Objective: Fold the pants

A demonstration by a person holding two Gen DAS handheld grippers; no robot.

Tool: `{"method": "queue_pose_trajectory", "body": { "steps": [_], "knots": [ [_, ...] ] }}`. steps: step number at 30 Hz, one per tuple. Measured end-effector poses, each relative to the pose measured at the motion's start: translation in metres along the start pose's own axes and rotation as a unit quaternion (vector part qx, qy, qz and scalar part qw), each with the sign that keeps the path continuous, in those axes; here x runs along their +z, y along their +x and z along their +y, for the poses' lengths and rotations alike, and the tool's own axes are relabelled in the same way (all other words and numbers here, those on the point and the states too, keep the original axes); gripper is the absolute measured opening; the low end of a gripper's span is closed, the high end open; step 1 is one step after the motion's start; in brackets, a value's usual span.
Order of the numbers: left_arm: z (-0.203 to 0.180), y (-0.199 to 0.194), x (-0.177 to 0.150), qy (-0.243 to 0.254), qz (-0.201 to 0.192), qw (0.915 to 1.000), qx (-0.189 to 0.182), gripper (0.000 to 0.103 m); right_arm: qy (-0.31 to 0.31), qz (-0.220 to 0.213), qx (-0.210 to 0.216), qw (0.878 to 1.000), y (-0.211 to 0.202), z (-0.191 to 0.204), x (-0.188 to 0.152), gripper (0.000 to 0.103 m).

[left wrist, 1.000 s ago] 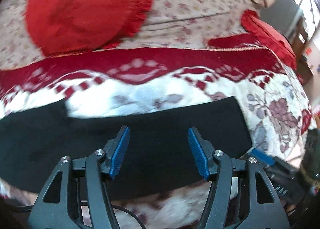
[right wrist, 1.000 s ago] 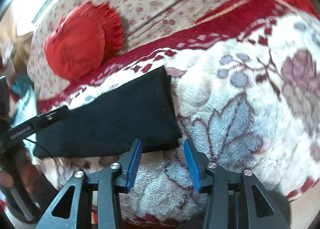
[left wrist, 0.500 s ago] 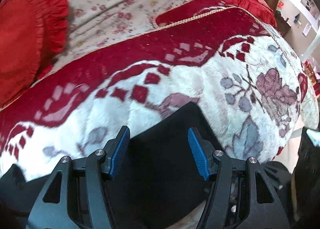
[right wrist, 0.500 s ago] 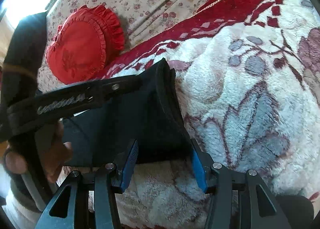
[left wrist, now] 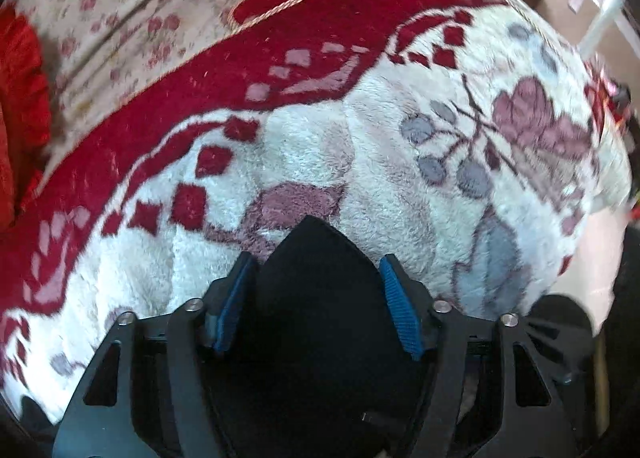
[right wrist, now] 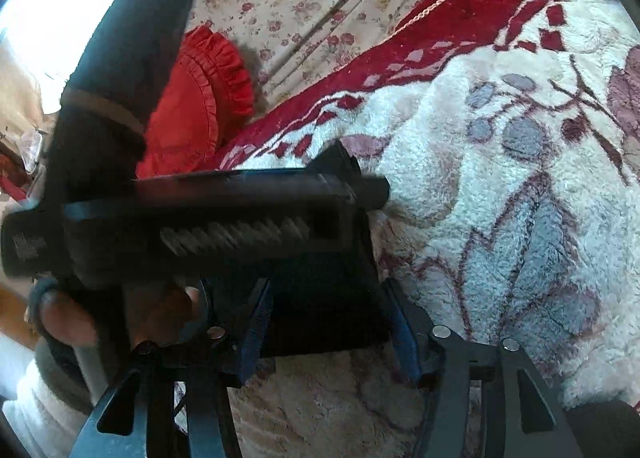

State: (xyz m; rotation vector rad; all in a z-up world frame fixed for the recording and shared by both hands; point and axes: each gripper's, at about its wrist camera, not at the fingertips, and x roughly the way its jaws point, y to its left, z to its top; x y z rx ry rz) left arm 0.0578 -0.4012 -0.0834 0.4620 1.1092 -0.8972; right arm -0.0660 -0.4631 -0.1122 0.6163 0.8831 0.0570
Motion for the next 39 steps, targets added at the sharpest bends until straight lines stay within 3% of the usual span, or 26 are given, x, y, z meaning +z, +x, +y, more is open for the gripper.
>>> {"method": "queue_pose_trajectory", "body": {
  "steps": [3,4,6,7,14,18,22,24,26,30,32,34,36,39],
  "knots": [
    [0.002,-0.005,-0.003,-0.006,-0.013,0.9999,0.0,0.039,-0.013,-0.003,-0.014,1.0,0.003,0.003,0.002,0.034],
    [0.006,-0.01,-0.004,-0.017,-0.017,0.9997,-0.009,0.035,-0.015,-0.004,-0.012,1.0,0.002,0.004,0.003,0.026],
    [0.014,-0.022,-0.007,-0.032,-0.024,0.9988,-0.029,0.02,-0.012,-0.005,0.016,1.0,-0.001,0.005,0.006,0.017],
    [0.019,-0.033,-0.009,-0.036,-0.032,0.9983,-0.034,0.017,-0.014,-0.005,0.028,0.999,-0.003,0.007,0.008,0.015],
    [0.06,-0.122,-0.028,-0.067,-0.113,0.9909,-0.029,0.017,-0.099,-0.04,0.069,0.992,-0.035,0.076,0.025,0.014],
    [0.096,-0.152,-0.055,-0.101,-0.136,0.9855,-0.006,0.017,-0.153,-0.048,0.099,0.982,-0.036,0.131,0.026,0.014],
    [0.147,-0.158,-0.108,-0.178,-0.125,0.976,0.017,0.019,-0.191,-0.012,0.124,0.974,-0.003,0.176,0.011,0.014],
    [0.176,-0.16,-0.139,-0.229,-0.116,0.9659,0.035,0.019,-0.214,0.018,0.134,0.967,0.023,0.197,-0.002,0.014],
    [0.202,-0.161,-0.169,-0.278,-0.106,0.9544,0.03,0.019,-0.225,0.054,0.142,0.962,0.054,0.212,-0.016,0.014],
    [0.224,-0.173,-0.209,-0.337,-0.113,0.9339,0.038,0.029,-0.213,0.121,0.168,0.955,0.095,0.22,-0.043,0.03],
    [0.222,-0.178,-0.219,-0.343,-0.118,0.9312,0.035,0.029,-0.208,0.114,0.208,0.949,0.079,0.22,-0.04,0.033],
    [0.217,-0.18,-0.224,-0.344,-0.118,0.9307,0.036,0.034,-0.211,0.076,0.21,0.952,0.051,0.214,-0.026,0.034],
    [0.21,-0.176,-0.228,-0.349,-0.118,0.9294,0.024,0.05,-0.204,0.032,0.183,0.961,0.028,0.2,-0.009,0.034],
    [0.196,-0.162,-0.226,-0.355,-0.108,0.9283,0.016,0.051,-0.195,0.011,0.124,0.973,0.025,0.176,0.01,0.034]
  ]
}}
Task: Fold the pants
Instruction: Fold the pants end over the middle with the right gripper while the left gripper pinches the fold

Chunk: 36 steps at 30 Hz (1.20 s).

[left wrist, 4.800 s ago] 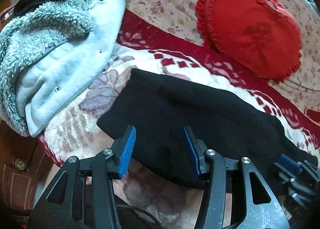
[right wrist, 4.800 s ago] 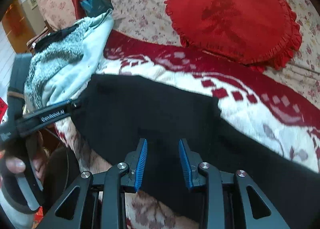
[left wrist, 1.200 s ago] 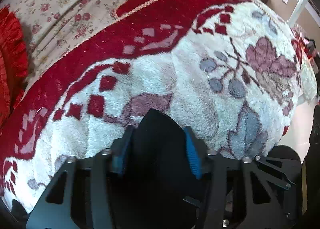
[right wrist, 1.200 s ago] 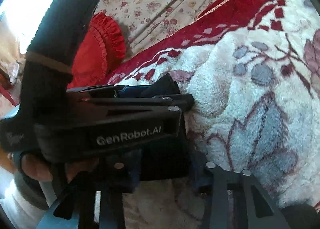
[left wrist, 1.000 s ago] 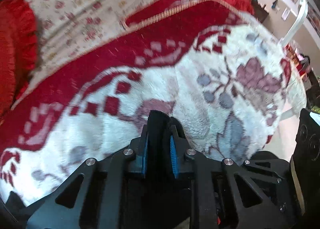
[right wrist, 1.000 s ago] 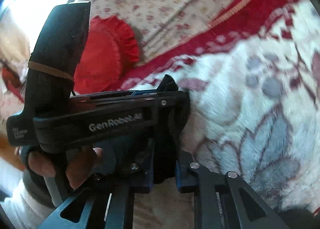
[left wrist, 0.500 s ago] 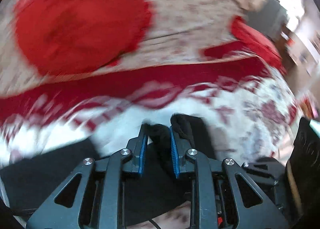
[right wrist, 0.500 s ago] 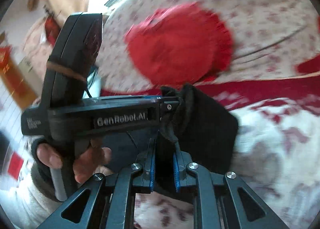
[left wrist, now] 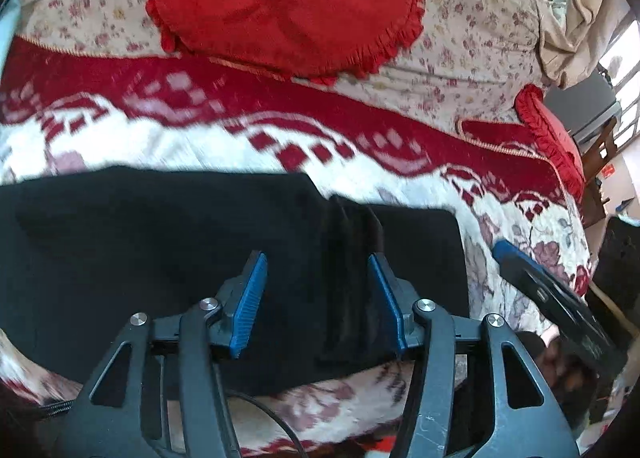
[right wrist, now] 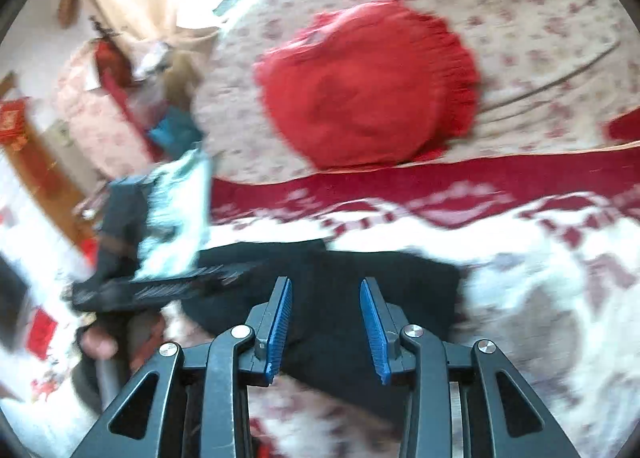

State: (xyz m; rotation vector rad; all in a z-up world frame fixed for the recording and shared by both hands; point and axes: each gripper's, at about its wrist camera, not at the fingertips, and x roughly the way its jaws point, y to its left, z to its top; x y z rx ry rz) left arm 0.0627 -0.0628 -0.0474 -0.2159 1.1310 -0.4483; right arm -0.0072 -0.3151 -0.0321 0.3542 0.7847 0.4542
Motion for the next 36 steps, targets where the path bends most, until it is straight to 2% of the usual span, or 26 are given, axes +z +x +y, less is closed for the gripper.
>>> {"method": "queue_pose_trajectory", "body": {
  "steps": [3,6,8,9,10,12,15,18,22,24,26,31,36],
  "knots": [
    [-0.009,0.018,-0.01,-0.004,0.014,0.9997,0.019,0.054,0.011,0.022,-0.035,0.999,0.018,-0.012,-0.001,0.034],
    [-0.017,0.035,-0.016,-0.021,0.022,0.9991,0.028,0.054,0.014,0.045,-0.045,0.998,0.042,-0.018,-0.011,0.033],
    [-0.03,0.04,-0.019,-0.003,0.014,0.9989,0.044,0.052,0.017,0.044,-0.045,0.998,0.047,-0.022,-0.016,0.033],
    [-0.035,0.041,-0.02,0.01,0.015,0.9987,0.048,0.032,0.02,0.04,-0.045,0.998,0.047,-0.02,-0.015,0.033],
    [-0.039,0.042,-0.02,0.018,0.018,0.9985,0.049,0.021,0.02,0.04,-0.043,0.998,0.045,-0.02,-0.014,0.033],
    [-0.04,0.037,-0.017,0.023,0.014,0.9985,0.047,0.016,0.016,0.038,-0.036,0.998,0.037,-0.016,-0.009,0.033],
    [-0.032,0.023,-0.015,0.016,0.0,0.9988,0.046,0.015,0.006,0.026,-0.038,0.999,0.022,-0.011,-0.004,0.033],
    [-0.021,0.014,-0.015,0.012,-0.01,0.9979,0.063,0.015,-0.005,0.022,-0.035,0.999,0.021,-0.004,0.0,0.033],
    [-0.012,0.024,-0.019,-0.001,0.003,0.9975,0.07,0.015,-0.028,0.049,-0.048,0.997,0.053,0.001,-0.002,0.033],
    [-0.014,0.026,-0.022,0.002,-0.003,0.9969,0.078,0.016,-0.046,0.065,-0.063,0.995,0.072,0.001,-0.006,0.033],
    [-0.016,0.025,-0.024,0.006,-0.009,0.9963,0.085,0.016,-0.068,0.06,-0.077,0.993,0.078,0.006,-0.007,0.033],
    [-0.017,0.023,-0.028,-0.001,-0.019,0.9955,0.093,0.018,-0.062,0.071,-0.08,0.992,0.063,0.01,-0.003,0.033],
    [-0.017,0.021,-0.032,-0.007,-0.027,0.9944,0.102,0.025,-0.067,0.065,-0.076,0.993,0.037,0.022,-0.017,0.033]
  ]
}}
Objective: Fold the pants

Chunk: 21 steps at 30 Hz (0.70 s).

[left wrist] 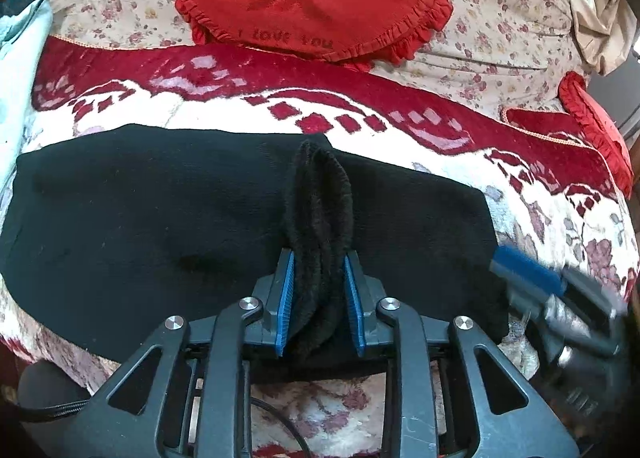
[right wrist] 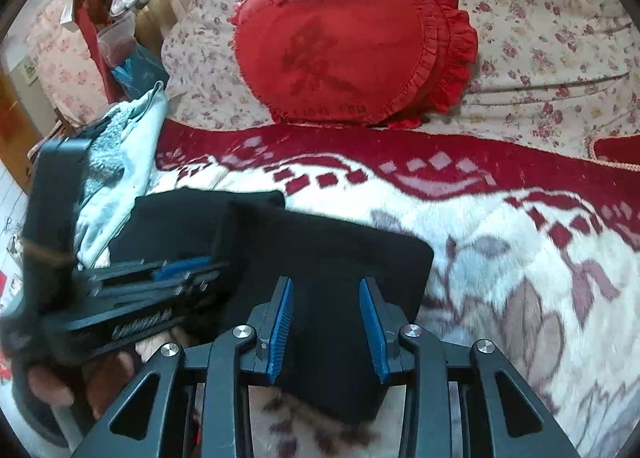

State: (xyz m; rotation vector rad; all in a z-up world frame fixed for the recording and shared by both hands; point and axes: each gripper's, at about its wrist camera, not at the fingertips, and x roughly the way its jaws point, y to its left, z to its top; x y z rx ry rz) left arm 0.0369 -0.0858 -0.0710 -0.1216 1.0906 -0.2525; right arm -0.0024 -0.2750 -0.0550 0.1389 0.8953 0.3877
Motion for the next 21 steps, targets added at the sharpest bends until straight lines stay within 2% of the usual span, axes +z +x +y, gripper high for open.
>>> {"method": "queue_pose_trajectory", "body": {
  "steps": [4,6,9,14,21],
  "knots": [
    [0.001,-0.003,-0.003,-0.004,-0.005,1.0,0.007,0.034,-0.013,0.029,-0.019,0.999,0.016,0.003,-0.019,0.033],
    [0.001,-0.008,-0.005,-0.004,-0.007,0.9999,0.013,0.036,-0.022,0.03,-0.028,0.999,0.014,0.007,-0.017,0.033],
    [0.007,-0.017,-0.007,-0.014,-0.015,0.9997,0.015,0.041,-0.021,0.026,-0.018,0.999,0.002,0.012,-0.01,0.033],
    [0.018,-0.031,-0.01,-0.023,-0.031,0.9988,0.03,0.041,-0.025,0.018,-0.013,0.999,-0.002,0.024,-0.003,0.033],
    [0.038,-0.043,-0.015,-0.043,-0.041,0.9973,0.044,0.041,-0.039,0.032,0.005,0.999,0.017,0.047,0.002,0.033]
  ]
}}
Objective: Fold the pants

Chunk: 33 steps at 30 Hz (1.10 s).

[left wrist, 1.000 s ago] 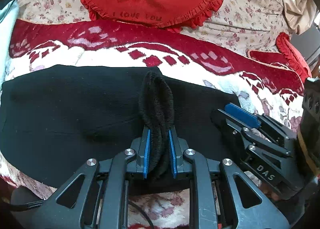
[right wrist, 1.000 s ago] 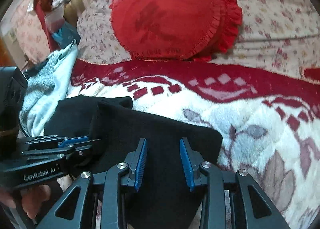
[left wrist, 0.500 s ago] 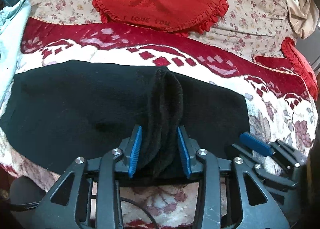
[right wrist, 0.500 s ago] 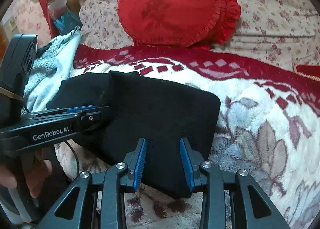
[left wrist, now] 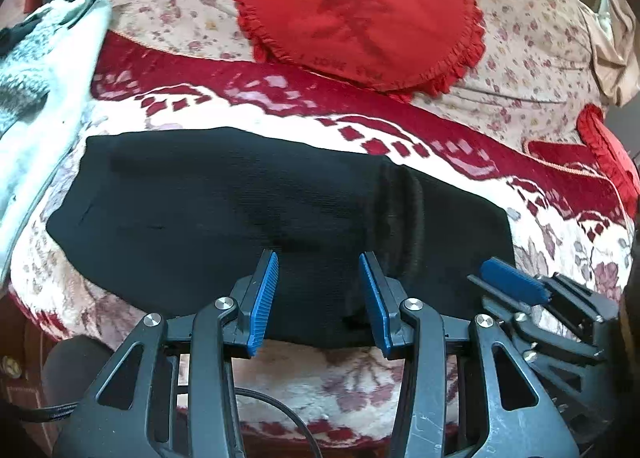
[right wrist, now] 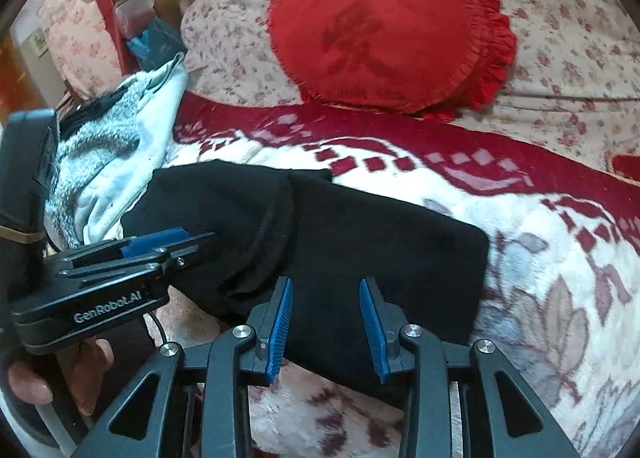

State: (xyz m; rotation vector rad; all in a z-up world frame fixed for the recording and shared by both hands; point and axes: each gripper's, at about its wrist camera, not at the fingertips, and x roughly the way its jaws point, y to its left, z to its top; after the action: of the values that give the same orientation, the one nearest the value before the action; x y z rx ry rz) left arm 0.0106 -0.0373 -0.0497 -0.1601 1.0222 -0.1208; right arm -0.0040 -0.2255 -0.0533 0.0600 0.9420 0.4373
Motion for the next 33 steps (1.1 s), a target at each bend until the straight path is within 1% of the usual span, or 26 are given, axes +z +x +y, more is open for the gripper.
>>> {"method": "queue_pose_trajectory", "body": {
  "steps": [2,5,7,10,14,20,22,25,27,33],
  "knots": [
    [0.005,0.0,-0.001,-0.007,0.002,1.0,0.002,0.041,-0.004,0.009,0.004,1.0,0.009,0.003,-0.001,0.033],
    [0.013,-0.001,-0.002,-0.014,0.002,0.9999,0.005,0.041,-0.014,0.034,0.002,0.999,0.027,0.009,-0.006,0.033],
    [0.017,-0.002,-0.002,-0.017,0.002,0.9998,0.007,0.041,-0.024,0.033,-0.007,0.999,0.027,0.013,-0.005,0.033],
    [0.024,-0.004,-0.002,-0.027,0.002,0.9996,0.009,0.041,-0.017,0.03,0.005,0.999,0.021,0.011,0.0,0.033],
    [0.032,-0.007,-0.003,-0.038,-0.002,0.9992,0.011,0.041,-0.014,0.016,-0.001,1.0,0.017,0.009,0.009,0.033],
    [0.042,-0.009,-0.008,-0.047,0.001,0.9988,0.017,0.041,-0.011,0.03,-0.015,0.999,0.036,0.006,0.02,0.033],
    [0.048,-0.01,-0.009,-0.056,0.002,0.9983,0.018,0.041,-0.015,0.037,-0.019,0.999,0.045,0.007,0.02,0.035],
    [0.058,-0.013,-0.009,-0.074,0.003,0.9971,0.015,0.041,-0.027,0.035,-0.027,0.999,0.048,0.011,0.022,0.036],
    [0.064,-0.017,-0.01,-0.08,-0.001,0.9967,0.015,0.041,-0.025,0.036,-0.026,0.999,0.045,0.011,0.024,0.036],
    [0.087,-0.024,-0.013,-0.109,-0.007,0.9939,0.016,0.041,-0.017,0.02,-0.015,1.0,0.03,0.01,0.029,0.036]
  ]
}}
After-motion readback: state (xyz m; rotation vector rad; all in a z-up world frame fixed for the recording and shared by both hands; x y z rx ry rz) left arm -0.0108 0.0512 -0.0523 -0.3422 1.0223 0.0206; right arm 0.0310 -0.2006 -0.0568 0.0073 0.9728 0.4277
